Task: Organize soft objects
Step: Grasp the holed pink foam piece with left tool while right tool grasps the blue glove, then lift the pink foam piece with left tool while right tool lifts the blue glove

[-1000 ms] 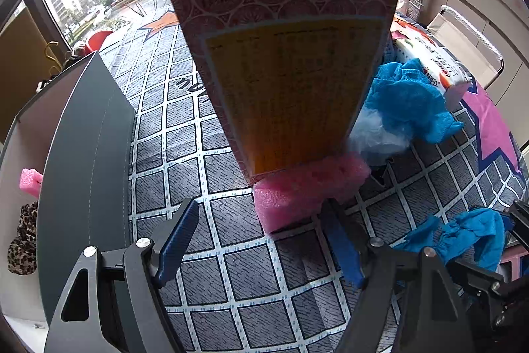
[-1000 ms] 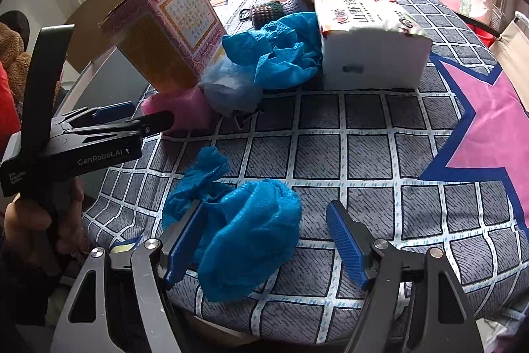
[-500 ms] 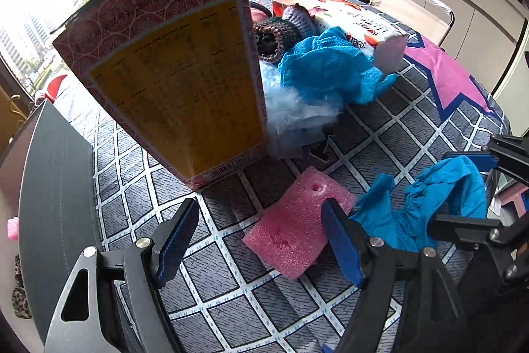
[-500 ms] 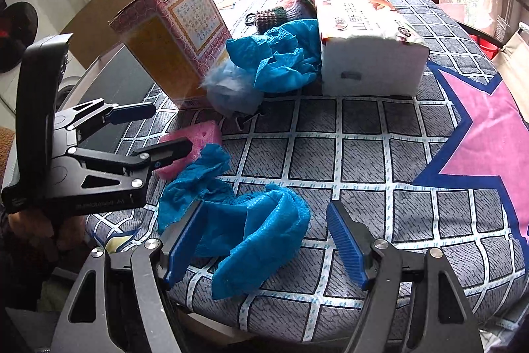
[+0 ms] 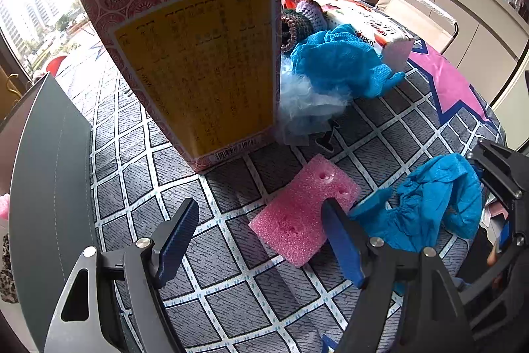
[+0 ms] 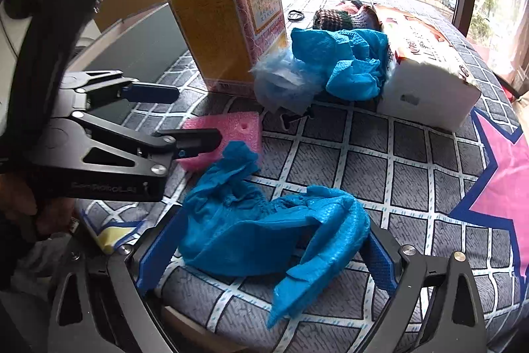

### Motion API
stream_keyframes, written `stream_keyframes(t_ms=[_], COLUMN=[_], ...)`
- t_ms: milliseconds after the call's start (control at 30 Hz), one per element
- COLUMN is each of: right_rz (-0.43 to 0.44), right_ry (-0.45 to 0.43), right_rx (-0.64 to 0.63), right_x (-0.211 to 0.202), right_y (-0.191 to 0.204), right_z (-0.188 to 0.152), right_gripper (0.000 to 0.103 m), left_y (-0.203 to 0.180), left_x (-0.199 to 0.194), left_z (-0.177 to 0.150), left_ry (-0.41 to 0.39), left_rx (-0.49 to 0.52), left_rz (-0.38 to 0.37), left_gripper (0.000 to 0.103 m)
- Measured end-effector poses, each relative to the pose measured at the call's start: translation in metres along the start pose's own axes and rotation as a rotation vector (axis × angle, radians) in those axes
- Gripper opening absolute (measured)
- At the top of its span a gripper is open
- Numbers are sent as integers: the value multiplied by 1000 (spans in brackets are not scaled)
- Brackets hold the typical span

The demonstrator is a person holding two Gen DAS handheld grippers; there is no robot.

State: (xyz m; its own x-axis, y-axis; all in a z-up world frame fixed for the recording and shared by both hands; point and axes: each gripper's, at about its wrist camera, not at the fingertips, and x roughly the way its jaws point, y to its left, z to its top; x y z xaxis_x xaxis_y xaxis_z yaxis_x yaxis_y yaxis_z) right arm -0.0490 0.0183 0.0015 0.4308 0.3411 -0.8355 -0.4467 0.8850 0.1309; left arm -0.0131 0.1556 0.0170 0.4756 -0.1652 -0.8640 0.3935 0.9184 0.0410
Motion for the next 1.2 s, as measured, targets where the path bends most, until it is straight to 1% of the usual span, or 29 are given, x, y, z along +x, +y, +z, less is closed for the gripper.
stream_keyframes(t_ms=[33,67,133,167,200,233,300,400,433,500,567,600,633,667,700,733,800,833,900,967,1000,1067,1200], right_rz=[-14,-37,-54,-48,-43,-44,-57,-67,-75,-79,-82,-87,-91,-90,-88,-86,-87,-89,-92,-100,-100,-96,-106], right_ry=[22,4,0,1,3,7,18,22,21,17,13,12,10,8,7,6,0,-2,-8,-19,-26,-40,-68], right_rx=[-21,-53,-97,-93,-81,-66,-27,7,6,12,10,6,3,5,10,15,27,30,42,59,73,107,171], right_x=[6,6,5,3,2,0,-3,-9,-10,-11,-9,-10,-8,-11,-12,-15,-20,-21,-26,-29,-31,-34,-43], right_y=[0,3,6,4,0,-5,-17,-33,-35,-40,-40,-40,-38,-40,-41,-39,-39,-40,-40,-44,-48,-55,-74], right_z=[-1,-2,-3,-4,-4,-5,-8,-10,-10,-12,-11,-12,-13,-13,-13,-15,-17,-17,-20,-21,-20,-19,-16], right_gripper=[82,71,55,49,47,45,45,45,45,45,45,45,45,45,44,41,39,36,35,29,29,23,20], left_y=[1,1,-2,-2,-3,-5,-9,-18,-25,-35,-40,-42,-43,-44,-44,-43,-40,-38,-34,-31,-33,-39,-52], left_x=[0,1,3,3,3,3,3,10,15,20,21,22,21,19,18,18,15,13,8,0,-2,-8,-17], left_z=[0,0,2,2,1,1,0,-1,-1,-3,-2,-1,0,0,1,0,-3,-5,-9,-12,-10,-4,19], left_ry=[2,2,5,6,8,8,11,47,60,59,48,49,46,39,41,41,38,38,35,26,20,2,-31], left_rx=[-4,-5,1,6,14,23,45,86,104,135,122,111,97,86,81,73,49,37,14,-13,-21,-17,-16], left_rz=[-5,-10,-20,-32,-45,-52,-69,-106,-94,-64,-84,-105,-131,-131,-126,-122,-127,-125,-110,-113,-111,-95,-97], left_gripper=[79,79,79,79,79,79,80,84,84,84,83,72,55,45,25,21,21,21,21,21,21,21,21])
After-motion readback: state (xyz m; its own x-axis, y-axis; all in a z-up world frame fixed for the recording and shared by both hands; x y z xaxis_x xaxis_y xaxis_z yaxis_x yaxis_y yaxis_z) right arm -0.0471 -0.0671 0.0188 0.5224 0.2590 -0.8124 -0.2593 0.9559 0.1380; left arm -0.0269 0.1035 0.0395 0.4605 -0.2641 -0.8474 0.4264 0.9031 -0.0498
